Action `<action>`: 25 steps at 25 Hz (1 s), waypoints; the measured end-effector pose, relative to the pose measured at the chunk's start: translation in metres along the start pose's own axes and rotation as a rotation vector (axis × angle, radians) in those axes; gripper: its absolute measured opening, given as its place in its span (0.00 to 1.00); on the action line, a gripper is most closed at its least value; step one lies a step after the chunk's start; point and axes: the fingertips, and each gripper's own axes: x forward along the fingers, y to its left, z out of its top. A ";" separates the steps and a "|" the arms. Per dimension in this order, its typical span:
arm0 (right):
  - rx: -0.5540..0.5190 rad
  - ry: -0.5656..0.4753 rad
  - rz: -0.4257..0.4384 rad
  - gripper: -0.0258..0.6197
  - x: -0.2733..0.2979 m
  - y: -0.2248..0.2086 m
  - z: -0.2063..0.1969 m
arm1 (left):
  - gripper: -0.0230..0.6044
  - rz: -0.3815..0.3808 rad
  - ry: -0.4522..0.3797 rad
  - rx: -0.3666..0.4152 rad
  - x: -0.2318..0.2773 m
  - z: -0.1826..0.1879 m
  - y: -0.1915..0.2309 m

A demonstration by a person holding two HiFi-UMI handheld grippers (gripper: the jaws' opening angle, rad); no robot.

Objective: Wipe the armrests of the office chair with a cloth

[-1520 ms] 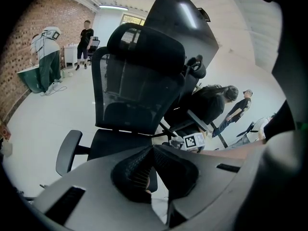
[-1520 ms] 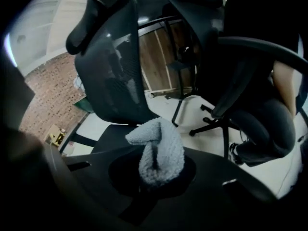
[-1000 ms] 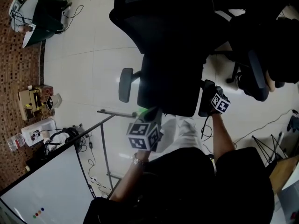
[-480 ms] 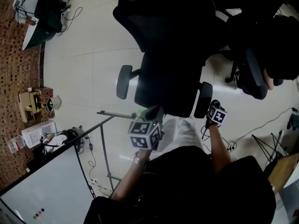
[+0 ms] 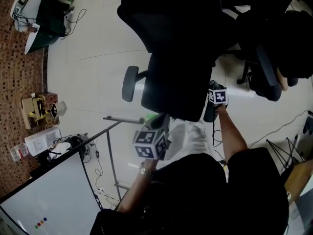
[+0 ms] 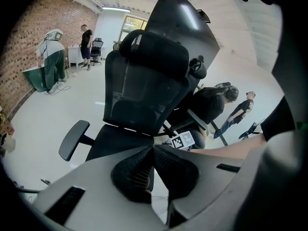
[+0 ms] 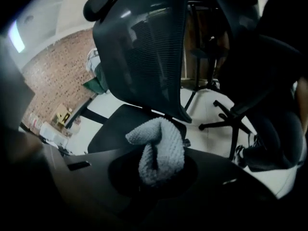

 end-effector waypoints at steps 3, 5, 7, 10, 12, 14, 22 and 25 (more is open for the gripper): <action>0.075 -0.051 0.066 0.07 -0.011 0.023 -0.038 | 0.03 0.009 -0.014 -0.008 -0.007 -0.002 0.005; 0.056 -0.056 0.116 0.07 -0.020 0.044 -0.067 | 0.03 0.016 -0.021 -0.015 -0.010 -0.002 0.010; 0.031 -0.040 0.173 0.07 -0.028 0.064 -0.097 | 0.03 0.014 -0.027 -0.020 -0.012 -0.002 0.010; 0.012 0.016 0.249 0.07 -0.039 0.088 -0.140 | 0.03 0.002 -0.032 -0.011 -0.010 0.000 0.005; -0.015 0.052 0.282 0.07 -0.046 0.100 -0.163 | 0.03 -0.008 -0.033 0.000 -0.010 0.000 0.000; -0.032 0.087 0.299 0.07 -0.050 0.106 -0.181 | 0.03 -0.021 -0.039 0.009 -0.011 0.005 -0.007; -0.016 0.226 0.111 0.07 -0.066 0.053 -0.203 | 0.03 -0.084 -0.097 0.059 -0.015 0.029 -0.019; 0.127 0.197 -0.032 0.07 -0.085 0.015 -0.188 | 0.03 -0.117 -0.125 0.073 -0.023 0.040 -0.021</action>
